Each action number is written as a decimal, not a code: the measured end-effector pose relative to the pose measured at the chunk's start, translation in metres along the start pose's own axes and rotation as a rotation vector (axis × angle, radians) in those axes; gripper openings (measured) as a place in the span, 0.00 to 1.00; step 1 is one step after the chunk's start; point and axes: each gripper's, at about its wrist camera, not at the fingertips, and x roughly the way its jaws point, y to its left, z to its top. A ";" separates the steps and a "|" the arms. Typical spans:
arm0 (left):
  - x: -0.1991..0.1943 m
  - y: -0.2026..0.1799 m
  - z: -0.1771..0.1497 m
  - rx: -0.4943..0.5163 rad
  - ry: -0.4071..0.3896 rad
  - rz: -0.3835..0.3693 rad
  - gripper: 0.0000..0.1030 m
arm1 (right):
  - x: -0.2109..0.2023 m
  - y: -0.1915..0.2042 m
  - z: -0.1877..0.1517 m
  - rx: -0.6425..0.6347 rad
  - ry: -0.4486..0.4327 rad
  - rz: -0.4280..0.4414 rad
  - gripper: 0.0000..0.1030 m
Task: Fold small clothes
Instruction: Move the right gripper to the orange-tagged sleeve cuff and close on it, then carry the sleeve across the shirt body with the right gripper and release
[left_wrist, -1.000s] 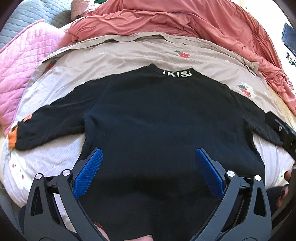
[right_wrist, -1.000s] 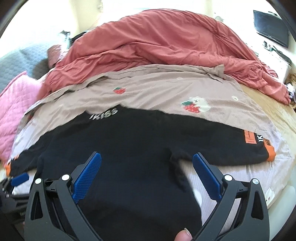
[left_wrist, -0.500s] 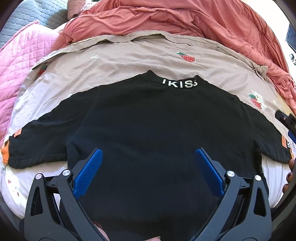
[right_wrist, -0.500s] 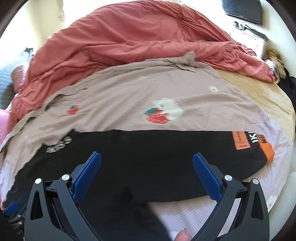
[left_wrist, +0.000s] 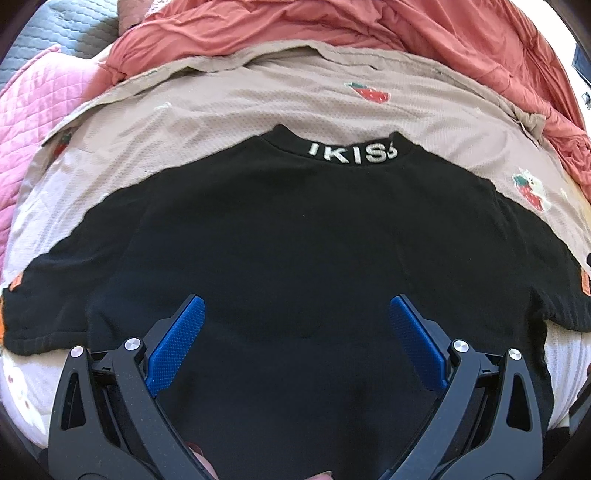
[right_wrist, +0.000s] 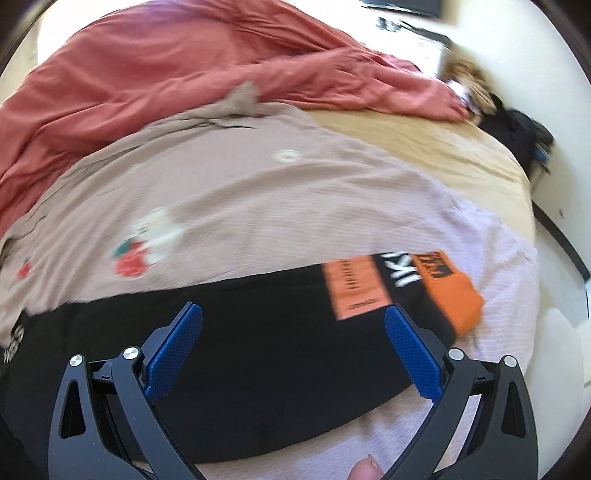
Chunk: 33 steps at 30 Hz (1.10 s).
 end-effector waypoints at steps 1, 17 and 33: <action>0.003 -0.002 0.000 0.003 0.005 -0.002 0.92 | 0.003 -0.005 0.001 0.013 0.008 -0.009 0.96; 0.031 -0.031 -0.006 0.094 0.028 -0.001 0.92 | 0.062 -0.101 0.025 0.155 0.146 -0.172 0.96; 0.011 -0.020 -0.015 0.030 -0.007 -0.048 0.92 | 0.032 -0.096 0.026 0.135 0.063 0.019 0.08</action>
